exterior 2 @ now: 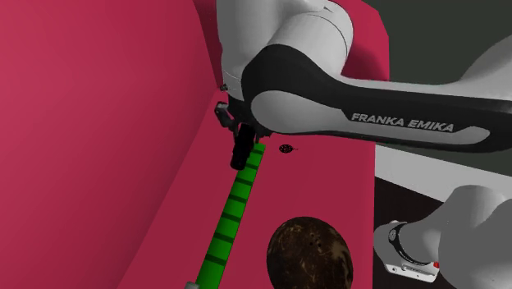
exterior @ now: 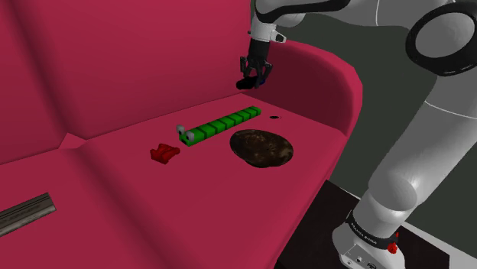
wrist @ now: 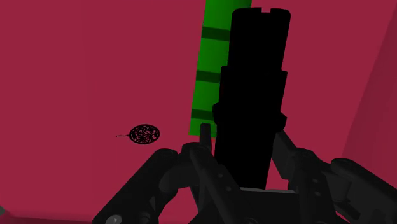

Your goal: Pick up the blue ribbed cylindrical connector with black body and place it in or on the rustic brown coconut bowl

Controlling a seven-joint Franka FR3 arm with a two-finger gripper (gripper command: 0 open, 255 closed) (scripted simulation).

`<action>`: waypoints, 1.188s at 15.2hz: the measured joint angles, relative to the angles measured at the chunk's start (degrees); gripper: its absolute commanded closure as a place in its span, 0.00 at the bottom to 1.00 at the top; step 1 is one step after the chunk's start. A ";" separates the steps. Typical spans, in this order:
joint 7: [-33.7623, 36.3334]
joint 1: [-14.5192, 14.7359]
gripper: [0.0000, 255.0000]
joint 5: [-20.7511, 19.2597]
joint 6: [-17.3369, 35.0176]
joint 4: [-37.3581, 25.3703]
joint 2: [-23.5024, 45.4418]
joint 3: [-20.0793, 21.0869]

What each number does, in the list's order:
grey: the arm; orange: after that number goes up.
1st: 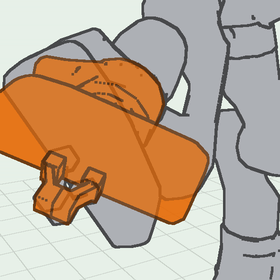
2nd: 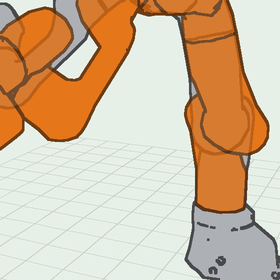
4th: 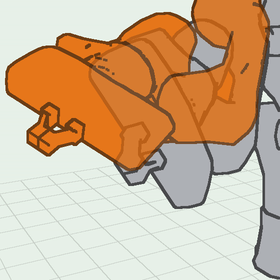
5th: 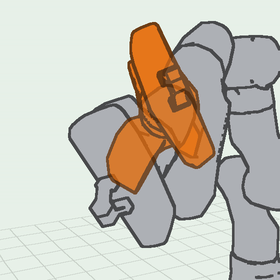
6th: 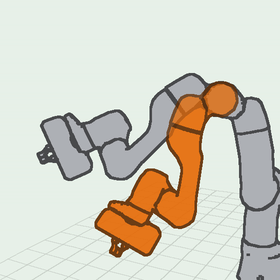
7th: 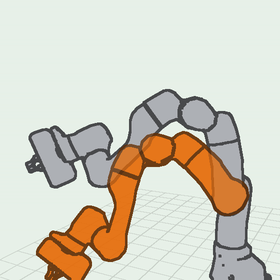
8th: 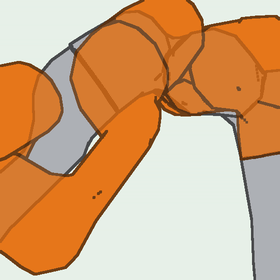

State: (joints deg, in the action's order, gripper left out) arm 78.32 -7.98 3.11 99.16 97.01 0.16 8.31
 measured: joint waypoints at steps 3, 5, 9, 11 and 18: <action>1.71 0.97 1.00 0.82 1.59 6.85 -5.39 0.99; 3.21 1.77 1.00 1.41 1.57 9.87 -8.56 1.87; 5.66 3.29 1.00 2.95 2.23 17.23 -15.58 3.39; 7.45 4.32 1.00 3.91 2.36 20.61 -19.03 4.55; 13.10 7.87 1.00 7.62 1.01 28.92 -29.49 8.32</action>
State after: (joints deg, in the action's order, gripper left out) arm 91.43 -0.11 10.73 100.17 125.93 -29.33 16.63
